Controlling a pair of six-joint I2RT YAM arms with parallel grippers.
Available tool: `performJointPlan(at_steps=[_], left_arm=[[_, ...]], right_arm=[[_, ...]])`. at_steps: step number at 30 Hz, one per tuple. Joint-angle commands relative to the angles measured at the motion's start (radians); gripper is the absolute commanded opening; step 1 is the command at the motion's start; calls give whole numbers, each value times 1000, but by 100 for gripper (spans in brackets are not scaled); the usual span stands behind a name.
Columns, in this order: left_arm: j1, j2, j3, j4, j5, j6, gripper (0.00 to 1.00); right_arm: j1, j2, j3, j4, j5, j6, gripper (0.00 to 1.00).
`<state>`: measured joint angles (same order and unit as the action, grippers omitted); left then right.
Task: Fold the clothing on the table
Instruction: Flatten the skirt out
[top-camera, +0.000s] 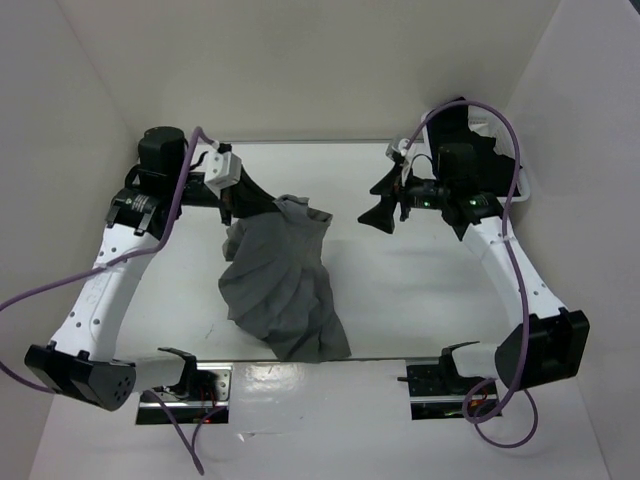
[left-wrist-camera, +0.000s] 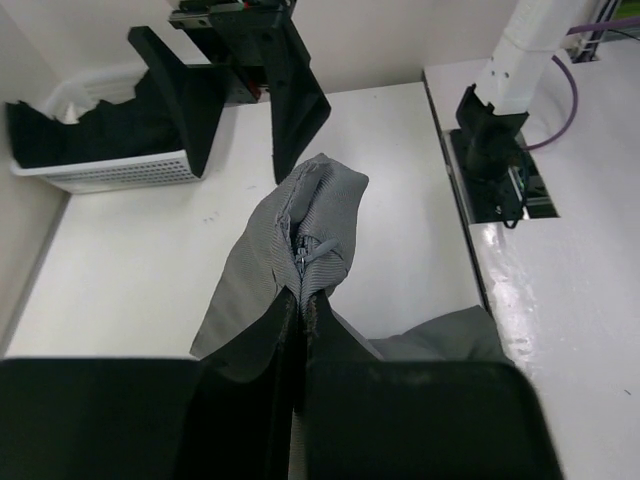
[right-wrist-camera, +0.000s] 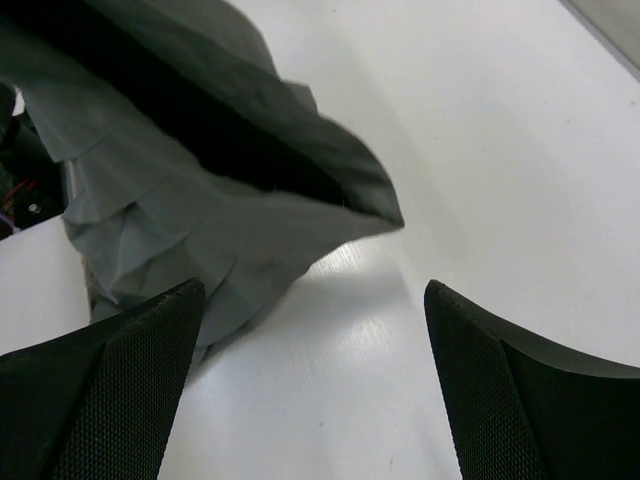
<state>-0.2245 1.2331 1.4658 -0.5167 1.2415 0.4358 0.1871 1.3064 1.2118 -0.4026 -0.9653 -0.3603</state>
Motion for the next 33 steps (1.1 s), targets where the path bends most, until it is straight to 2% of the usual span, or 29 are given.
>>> performJointPlan(at_steps=[1, 5, 6, 9, 11, 15, 16, 19, 20, 23, 25, 28, 33], left_arm=[[-41, -7, 16, 18, 21, -28, 4], [-50, -62, 16, -37, 46, 12, 4], [-50, -79, 16, -54, -14, 39, 6], [-50, -127, -112, -74, -143, 84, 7], [-50, -139, -259, -34, -243, 84, 8], [-32, -129, -459, 104, -423, -27, 18], [-23, -107, -473, 113, -538, -51, 21], [3, 58, -432, 77, -748, -120, 24], [17, 113, -402, 51, -772, -129, 24], [94, 393, -254, -89, -798, -160, 6], [160, 491, -194, -89, -809, -222, 5], [215, 535, -180, -43, -859, -259, 5], [280, 523, -161, -22, -936, -351, 6]], right_arm=[[0, -51, -41, 82, 60, 43, 94], [0, -41, -63, 104, 60, 52, 94], [0, -41, -63, 113, 60, 52, 94], [0, -9, -63, 113, 50, 61, 94], [0, 16, -52, 104, 34, 61, 94], [0, 16, -52, 104, 37, 52, 94], [12, 16, -52, 104, 37, 52, 94], [12, 16, -64, 113, 50, 41, 94], [21, 25, -64, 113, 60, 41, 94], [31, 56, -64, 123, 91, 41, 94], [43, 65, -55, 113, 103, 41, 94], [101, 93, -46, 100, 166, 23, 94], [224, 123, -46, 129, 392, 12, 94]])
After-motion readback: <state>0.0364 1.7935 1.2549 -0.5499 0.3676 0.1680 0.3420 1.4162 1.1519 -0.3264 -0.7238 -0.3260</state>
